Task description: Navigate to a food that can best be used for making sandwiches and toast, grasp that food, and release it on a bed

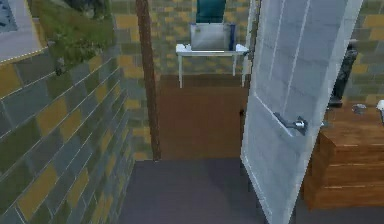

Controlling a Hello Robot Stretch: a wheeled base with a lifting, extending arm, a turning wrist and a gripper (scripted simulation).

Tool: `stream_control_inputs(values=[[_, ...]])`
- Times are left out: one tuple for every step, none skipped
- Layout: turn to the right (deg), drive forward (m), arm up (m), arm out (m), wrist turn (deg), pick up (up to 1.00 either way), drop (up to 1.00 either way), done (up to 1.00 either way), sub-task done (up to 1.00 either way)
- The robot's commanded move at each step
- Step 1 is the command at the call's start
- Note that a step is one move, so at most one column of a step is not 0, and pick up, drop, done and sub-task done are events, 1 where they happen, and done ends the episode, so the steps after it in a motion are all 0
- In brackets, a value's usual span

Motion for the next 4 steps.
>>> stream_control_inputs(values=[[-30.0,0.0,0.0,0.0,0.0,0.0,0.0,0.0,0.0],[0.0,0.3,0.0,0.0,0.0,0.0,0.0,0.0,0.0],[45.0,0.0,0.0,0.0,0.0,0.0,0.0,0.0,0.0],[0.0,1.0,0.0,0.0,0.0,0.0,0.0,0.0,0.0]])
